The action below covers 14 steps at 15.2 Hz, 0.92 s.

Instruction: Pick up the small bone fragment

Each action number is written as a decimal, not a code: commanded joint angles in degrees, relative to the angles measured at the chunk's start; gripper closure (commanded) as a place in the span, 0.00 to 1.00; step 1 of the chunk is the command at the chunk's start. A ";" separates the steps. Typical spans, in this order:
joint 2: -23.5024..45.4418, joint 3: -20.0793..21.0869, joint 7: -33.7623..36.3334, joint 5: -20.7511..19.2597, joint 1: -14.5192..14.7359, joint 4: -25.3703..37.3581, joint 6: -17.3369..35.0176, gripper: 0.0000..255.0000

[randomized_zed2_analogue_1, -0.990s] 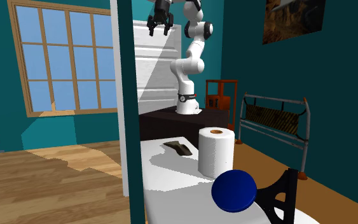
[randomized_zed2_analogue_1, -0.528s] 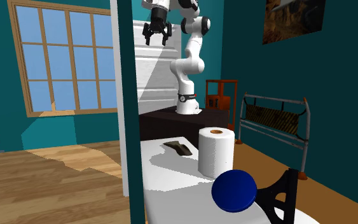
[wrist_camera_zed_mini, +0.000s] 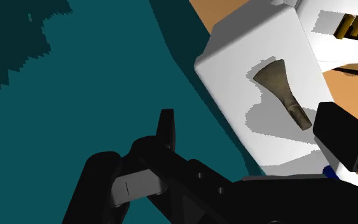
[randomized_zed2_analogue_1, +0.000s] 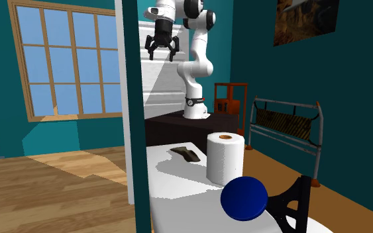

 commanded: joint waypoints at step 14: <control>30.09 3.94 -6.85 -3.74 4.14 10.76 14.97 0.00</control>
